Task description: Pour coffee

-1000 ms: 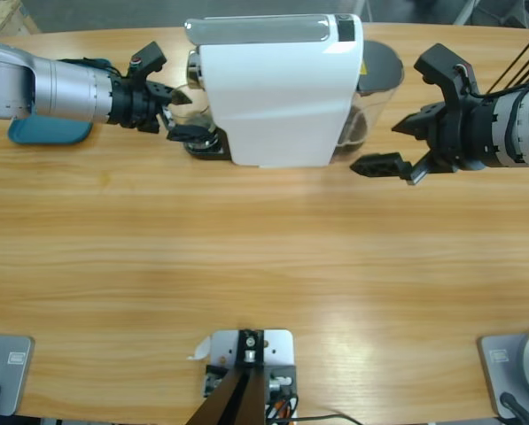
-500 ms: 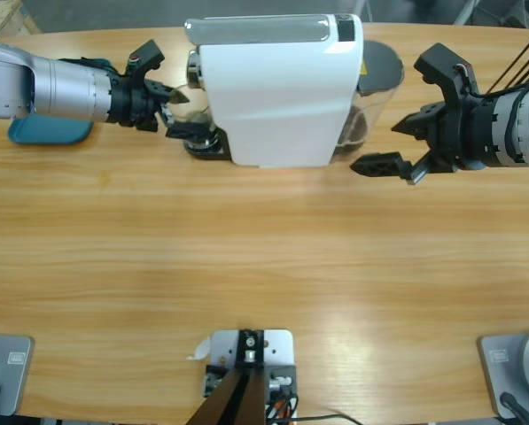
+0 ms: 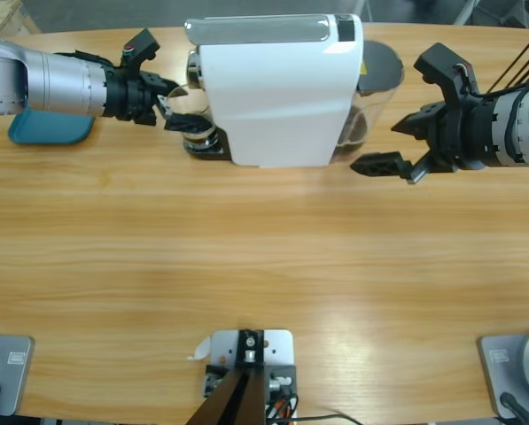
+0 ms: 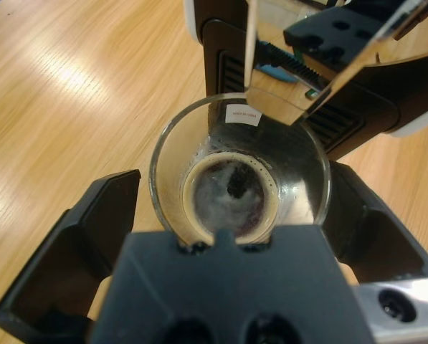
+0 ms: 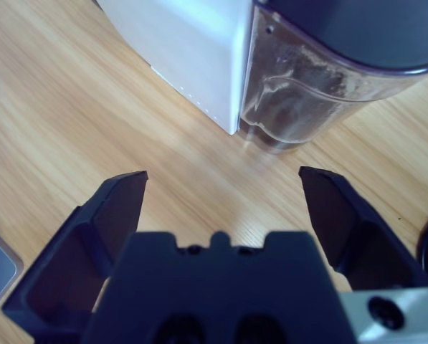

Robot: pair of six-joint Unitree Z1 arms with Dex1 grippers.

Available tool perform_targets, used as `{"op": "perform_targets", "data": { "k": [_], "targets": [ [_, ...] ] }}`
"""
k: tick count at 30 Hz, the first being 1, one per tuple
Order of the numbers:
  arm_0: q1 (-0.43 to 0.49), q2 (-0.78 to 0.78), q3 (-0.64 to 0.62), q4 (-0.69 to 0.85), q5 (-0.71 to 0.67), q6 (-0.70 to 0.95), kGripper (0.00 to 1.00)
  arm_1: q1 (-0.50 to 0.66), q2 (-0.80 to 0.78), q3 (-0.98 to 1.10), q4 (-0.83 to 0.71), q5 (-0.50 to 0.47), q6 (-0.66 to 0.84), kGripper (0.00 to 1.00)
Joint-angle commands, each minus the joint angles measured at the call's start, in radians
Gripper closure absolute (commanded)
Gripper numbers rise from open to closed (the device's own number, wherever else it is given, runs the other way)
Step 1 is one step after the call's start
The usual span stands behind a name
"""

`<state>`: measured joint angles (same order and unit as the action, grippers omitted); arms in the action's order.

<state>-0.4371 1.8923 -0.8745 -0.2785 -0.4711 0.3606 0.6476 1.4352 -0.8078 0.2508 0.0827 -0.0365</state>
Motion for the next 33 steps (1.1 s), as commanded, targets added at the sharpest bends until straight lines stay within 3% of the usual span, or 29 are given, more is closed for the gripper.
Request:
{"op": "perform_targets", "data": {
  "k": [1, 2, 4, 7, 10, 11, 14, 15, 16, 17, 26, 28, 33],
  "targets": [
    [0.008, -0.003, 0.018, -0.008, -0.017, -0.006, 0.060, -0.008, 0.034, 0.031, -0.016, 0.006, 0.006, 0.041],
    [0.008, -0.004, 0.018, -0.008, -0.017, -0.006, 0.104, -0.008, 0.036, 0.032, -0.018, 0.006, 0.006, 0.041],
    [0.011, -0.007, 0.017, -0.008, -0.015, -0.006, 0.289, -0.008, 0.039, 0.032, -0.021, 0.006, 0.007, 0.041],
    [0.016, -0.012, 0.017, -0.004, -0.012, -0.004, 0.367, -0.008, 0.040, 0.032, -0.022, 0.008, 0.007, 0.041],
    [0.017, -0.013, 0.019, 0.000, -0.015, -0.002, 0.540, -0.008, 0.040, 0.032, -0.022, 0.008, 0.007, 0.041],
    [0.017, -0.014, 0.020, 0.001, -0.013, -0.002, 0.638, -0.008, 0.040, 0.032, -0.022, 0.008, 0.007, 0.041],
    [0.018, -0.029, 0.027, 0.001, 0.007, -0.004, 0.654, -0.008, 0.043, 0.032, -0.027, 0.008, 0.007, 0.041],
    [0.018, -0.033, 0.029, 0.001, 0.008, -0.008, 0.719, -0.008, 0.044, 0.032, -0.028, 0.008, 0.007, 0.041],
    [0.018, -0.038, 0.033, 0.000, 0.007, -0.010, 0.930, -0.008, 0.045, 0.032, -0.028, 0.008, 0.007, 0.041],
    [0.018, -0.041, 0.035, -0.001, 0.005, -0.012, 0.998, -0.008, 0.044, 0.032, -0.028, 0.008, 0.007, 0.041],
    [0.018, -0.120, 0.055, -0.007, 0.019, -0.046, 1.000, -0.008, 0.039, 0.032, -0.030, 0.009, 0.009, 0.046],
    [0.025, -0.138, 0.073, -0.007, 0.037, -0.050, 1.000, -0.008, 0.036, 0.032, -0.030, 0.009, 0.009, 0.084],
    [0.083, -0.204, 0.135, -0.007, 0.061, -0.057, 1.000, -0.007, 0.024, 0.030, -0.036, 0.007, 0.009, 0.110]
  ]
}}
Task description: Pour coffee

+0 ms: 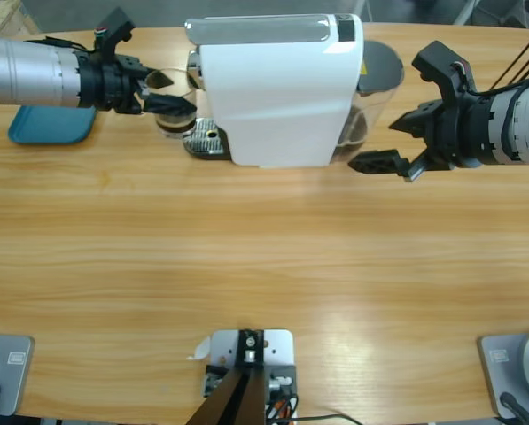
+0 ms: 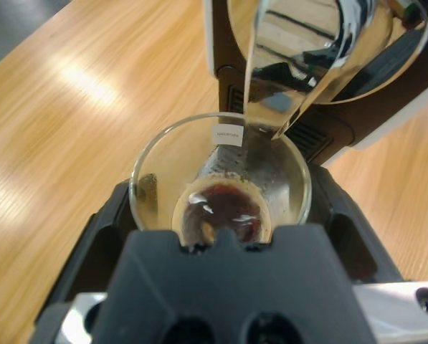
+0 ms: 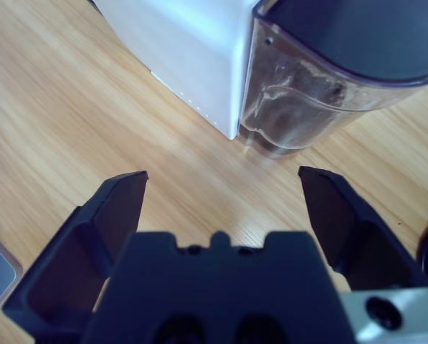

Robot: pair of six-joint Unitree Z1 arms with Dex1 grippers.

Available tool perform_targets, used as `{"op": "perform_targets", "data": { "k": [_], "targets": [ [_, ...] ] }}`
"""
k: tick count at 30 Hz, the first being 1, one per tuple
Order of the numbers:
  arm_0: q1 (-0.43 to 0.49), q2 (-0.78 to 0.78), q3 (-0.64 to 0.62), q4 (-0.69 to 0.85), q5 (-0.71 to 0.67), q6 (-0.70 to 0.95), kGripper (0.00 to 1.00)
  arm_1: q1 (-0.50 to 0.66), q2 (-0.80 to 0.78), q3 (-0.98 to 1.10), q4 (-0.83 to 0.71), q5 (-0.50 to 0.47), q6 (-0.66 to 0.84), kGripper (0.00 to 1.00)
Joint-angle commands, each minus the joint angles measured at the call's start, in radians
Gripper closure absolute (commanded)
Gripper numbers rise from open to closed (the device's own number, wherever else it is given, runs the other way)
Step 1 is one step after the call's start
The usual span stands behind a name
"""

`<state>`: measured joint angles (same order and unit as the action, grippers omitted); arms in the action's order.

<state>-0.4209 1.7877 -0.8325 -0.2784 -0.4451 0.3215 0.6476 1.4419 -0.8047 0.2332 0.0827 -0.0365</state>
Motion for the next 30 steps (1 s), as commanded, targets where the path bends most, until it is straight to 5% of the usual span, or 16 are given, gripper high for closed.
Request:
{"op": "perform_targets", "data": {
  "k": [1, 10, 18, 24, 30],
  "targets": [
    [0.075, -0.108, 0.104, -0.007, 0.040, -0.018, 1.000, -0.007, 0.017, 0.028, -0.018, 0.008, 0.009, 0.110],
    [0.233, -0.193, 0.173, -0.018, 0.185, -0.075, 1.000, -0.006, 0.016, 0.030, -0.018, 0.006, 0.009, 0.110],
    [0.431, -0.135, 0.250, -0.204, 0.290, -0.263, 1.000, -0.006, 0.022, 0.033, -0.018, 0.004, 0.009, 0.110],
    [0.452, 0.029, 0.243, -0.426, 0.289, -0.281, 1.000, -0.006, 0.030, 0.038, -0.020, 0.008, 0.009, 0.110],
    [0.462, 0.131, 0.190, -0.485, 0.287, -0.279, 1.000, -0.006, 0.040, 0.044, -0.030, 0.009, 0.007, 0.110]
  ]
}}
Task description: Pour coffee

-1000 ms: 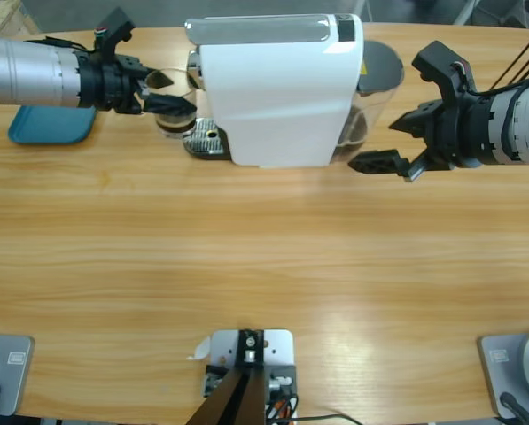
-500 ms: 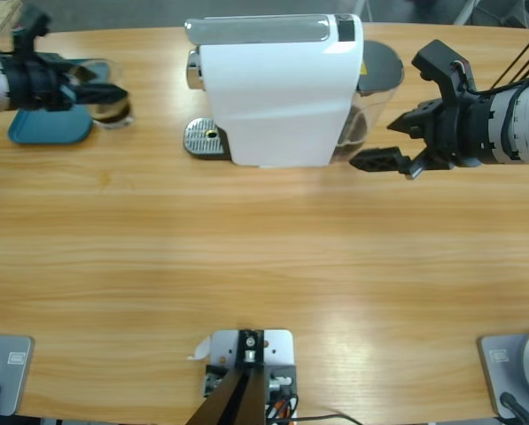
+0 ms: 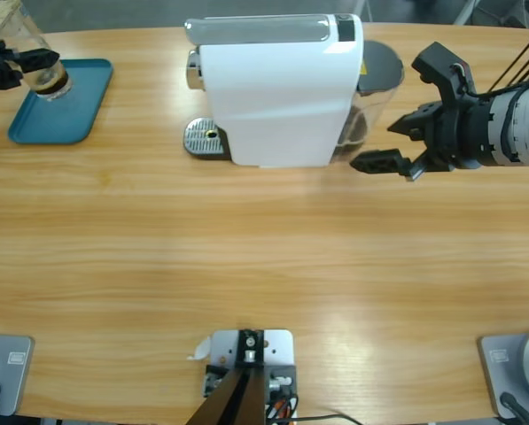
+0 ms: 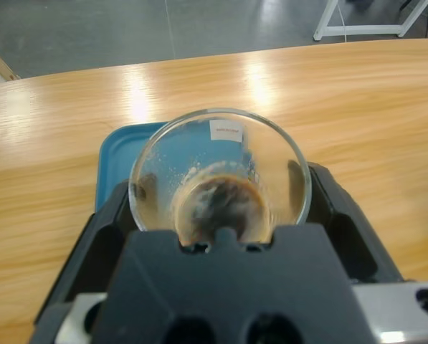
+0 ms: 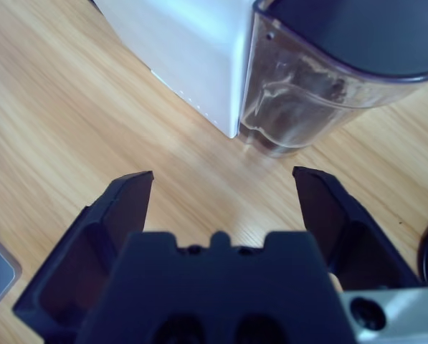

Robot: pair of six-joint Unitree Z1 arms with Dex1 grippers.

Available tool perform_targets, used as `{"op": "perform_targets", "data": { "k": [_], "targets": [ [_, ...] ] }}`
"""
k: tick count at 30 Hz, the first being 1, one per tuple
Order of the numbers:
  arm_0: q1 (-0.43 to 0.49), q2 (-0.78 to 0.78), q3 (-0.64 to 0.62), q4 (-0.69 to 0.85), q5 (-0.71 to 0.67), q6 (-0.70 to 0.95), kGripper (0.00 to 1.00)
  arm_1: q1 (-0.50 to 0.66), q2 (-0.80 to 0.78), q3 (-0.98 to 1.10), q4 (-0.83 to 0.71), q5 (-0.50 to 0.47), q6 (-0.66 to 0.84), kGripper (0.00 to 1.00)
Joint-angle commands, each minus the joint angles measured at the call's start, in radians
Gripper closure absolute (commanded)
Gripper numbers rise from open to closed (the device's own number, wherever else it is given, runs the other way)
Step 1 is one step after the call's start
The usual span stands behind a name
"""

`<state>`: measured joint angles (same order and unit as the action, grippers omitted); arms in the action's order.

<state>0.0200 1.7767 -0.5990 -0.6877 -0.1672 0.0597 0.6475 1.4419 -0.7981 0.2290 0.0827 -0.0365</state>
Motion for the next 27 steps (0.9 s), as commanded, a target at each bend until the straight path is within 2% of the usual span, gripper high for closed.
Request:
{"op": "perform_targets", "data": {
  "k": [1, 19, 22, 23, 25, 27],
  "targets": [
    [0.025, 0.150, -0.049, -0.079, 0.009, -0.017, 1.000, -0.006, 0.044, 0.039, -0.030, 0.010, 0.007, 0.110],
    [0.034, 0.221, -0.054, -0.124, 0.023, 0.000, 1.000, -0.008, 0.070, 0.039, -0.058, 0.010, 0.007, 0.104],
    [0.034, 0.231, -0.062, -0.124, 0.023, 0.012, 0.975, -0.008, 0.071, 0.039, -0.059, 0.000, 0.007, 0.025],
    [0.034, 0.231, -0.062, -0.123, 0.024, 0.012, 0.826, -0.008, 0.070, 0.039, -0.059, -0.002, 0.007, 0.009],
    [0.036, 0.230, -0.057, -0.122, 0.025, 0.011, 0.427, -0.008, 0.066, 0.039, -0.059, -0.004, 0.007, 0.000],
    [0.037, 0.223, -0.045, -0.122, 0.025, 0.011, 0.150, -0.008, 0.062, 0.041, -0.059, -0.012, 0.007, 0.000]
  ]
}}
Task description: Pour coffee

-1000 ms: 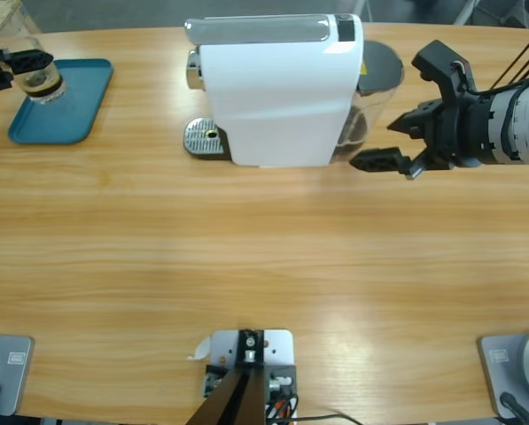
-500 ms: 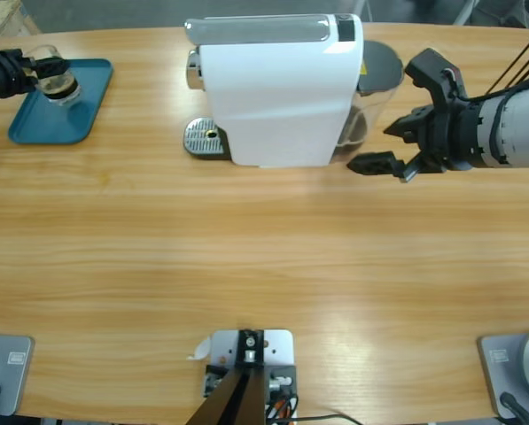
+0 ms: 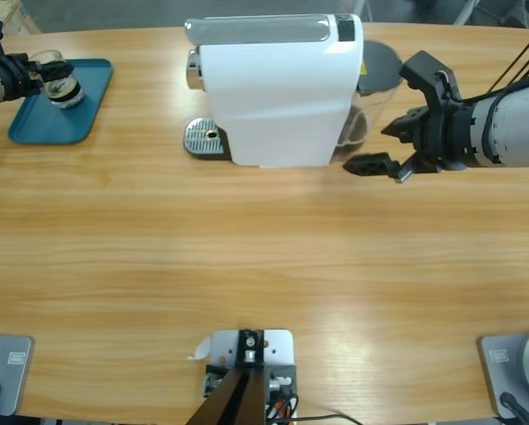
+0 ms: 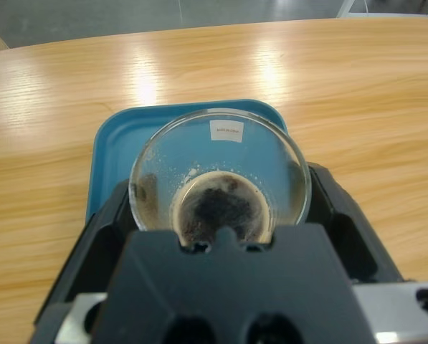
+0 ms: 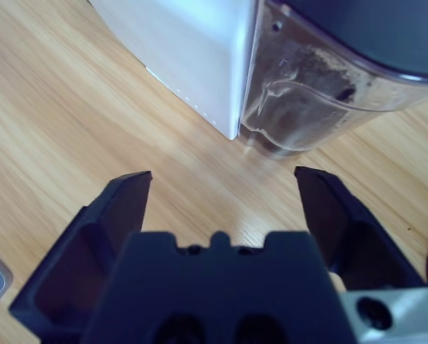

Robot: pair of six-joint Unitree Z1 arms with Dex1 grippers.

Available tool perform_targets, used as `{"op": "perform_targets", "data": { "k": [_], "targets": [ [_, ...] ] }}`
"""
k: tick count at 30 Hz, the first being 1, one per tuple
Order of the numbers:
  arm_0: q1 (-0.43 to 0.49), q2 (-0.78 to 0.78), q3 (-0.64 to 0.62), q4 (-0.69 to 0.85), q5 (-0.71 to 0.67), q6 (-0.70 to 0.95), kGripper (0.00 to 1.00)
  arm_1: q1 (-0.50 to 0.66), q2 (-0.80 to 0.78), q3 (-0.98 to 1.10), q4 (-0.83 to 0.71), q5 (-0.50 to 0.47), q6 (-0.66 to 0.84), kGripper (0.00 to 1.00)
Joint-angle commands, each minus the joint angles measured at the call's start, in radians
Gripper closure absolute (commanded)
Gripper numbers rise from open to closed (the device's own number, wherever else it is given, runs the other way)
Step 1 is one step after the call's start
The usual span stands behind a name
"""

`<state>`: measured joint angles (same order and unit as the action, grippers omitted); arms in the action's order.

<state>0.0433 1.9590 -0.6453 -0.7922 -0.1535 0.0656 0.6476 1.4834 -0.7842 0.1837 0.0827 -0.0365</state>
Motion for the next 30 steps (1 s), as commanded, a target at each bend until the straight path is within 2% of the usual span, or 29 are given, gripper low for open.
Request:
{"op": "perform_targets", "data": {
  "k": [1, 11, 13, 14, 22, 25, 28, 30],
  "targets": [
    [0.013, 0.039, 0.007, -0.019, 0.010, 0.006, 0.076, -0.008, 0.017, 0.028, -0.013, -0.017, 0.007, 0.000],
    [0.036, 0.031, 0.026, -0.018, 0.009, 0.000, 0.075, -0.008, -0.003, 0.031, -0.013, -0.027, 0.007, 0.000],
    [0.040, 0.014, 0.044, -0.018, 0.009, 0.000, 0.026, -0.008, -0.008, 0.029, -0.012, -0.027, 0.007, 0.000],
    [0.040, -0.005, 0.053, -0.018, 0.007, 0.001, 0.000, -0.008, -0.010, 0.029, -0.010, -0.027, 0.007, 0.000],
    [0.016, -0.225, 0.137, -0.006, -0.099, 0.002, 0.000, -0.008, -0.093, -0.002, 0.092, -0.063, 0.007, 0.000],
    [-0.018, -0.405, 0.194, 0.078, -0.086, -0.008, 0.000, -0.008, -0.155, -0.004, 0.138, -0.083, 0.007, 0.000],
    [-0.123, -0.626, 0.200, 0.300, -0.084, -0.004, 0.000, -0.008, -0.194, -0.006, 0.176, -0.093, 0.007, 0.000],
    [-0.193, -0.718, 0.190, 0.432, -0.083, -0.005, 0.000, -0.008, -0.209, -0.007, 0.192, -0.093, 0.007, 0.000]
  ]
}}
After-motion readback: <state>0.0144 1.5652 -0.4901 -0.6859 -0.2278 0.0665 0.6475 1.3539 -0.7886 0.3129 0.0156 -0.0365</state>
